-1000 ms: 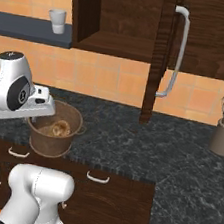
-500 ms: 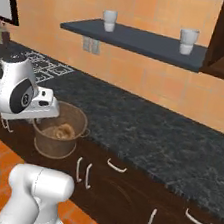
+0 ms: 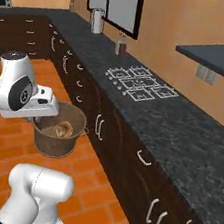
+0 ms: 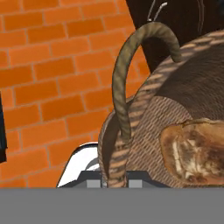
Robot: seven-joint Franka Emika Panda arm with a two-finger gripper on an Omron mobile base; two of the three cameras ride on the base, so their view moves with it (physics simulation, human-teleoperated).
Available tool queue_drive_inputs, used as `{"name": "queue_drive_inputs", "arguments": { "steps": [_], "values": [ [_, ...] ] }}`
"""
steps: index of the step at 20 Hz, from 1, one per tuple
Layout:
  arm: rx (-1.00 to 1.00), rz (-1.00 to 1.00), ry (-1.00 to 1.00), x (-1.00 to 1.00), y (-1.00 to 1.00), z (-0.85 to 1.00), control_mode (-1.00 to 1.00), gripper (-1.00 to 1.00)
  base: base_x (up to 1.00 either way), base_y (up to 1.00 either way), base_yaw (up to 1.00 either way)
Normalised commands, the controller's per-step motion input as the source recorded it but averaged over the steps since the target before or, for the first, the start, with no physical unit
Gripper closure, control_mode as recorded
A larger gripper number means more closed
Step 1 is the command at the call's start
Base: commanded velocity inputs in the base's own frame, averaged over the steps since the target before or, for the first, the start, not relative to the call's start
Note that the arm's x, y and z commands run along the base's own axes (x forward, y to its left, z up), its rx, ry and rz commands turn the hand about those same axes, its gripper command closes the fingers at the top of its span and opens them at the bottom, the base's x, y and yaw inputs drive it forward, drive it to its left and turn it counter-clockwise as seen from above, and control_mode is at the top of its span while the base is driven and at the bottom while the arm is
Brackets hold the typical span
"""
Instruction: Open the cabinet, pick up the bread from the cabinet and place it in the basket. Then move the basket to the dining counter.
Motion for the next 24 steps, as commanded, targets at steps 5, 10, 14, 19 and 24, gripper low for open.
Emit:
{"name": "queue_drive_inputs", "arguments": {
  "steps": [5,10,14,19,24],
  "values": [
    [0.00,0.00,0.00,0.00,0.00,0.00,1.00,1.00,0.31,0.03,0.87],
    [0.00,0.00,0.00,0.00,0.00,0.00,1.00,1.00,0.12,0.29,0.72],
    [0.00,0.00,0.00,0.00,0.00,0.00,1.00,1.00,-0.88,0.26,0.02],
    [0.00,0.00,0.00,0.00,0.00,0.00,1.00,1.00,-0.13,0.94,-0.28],
    [0.00,0.00,0.00,0.00,0.00,0.00,1.00,1.00,-0.31,1.00,-0.24]
  ]
}}
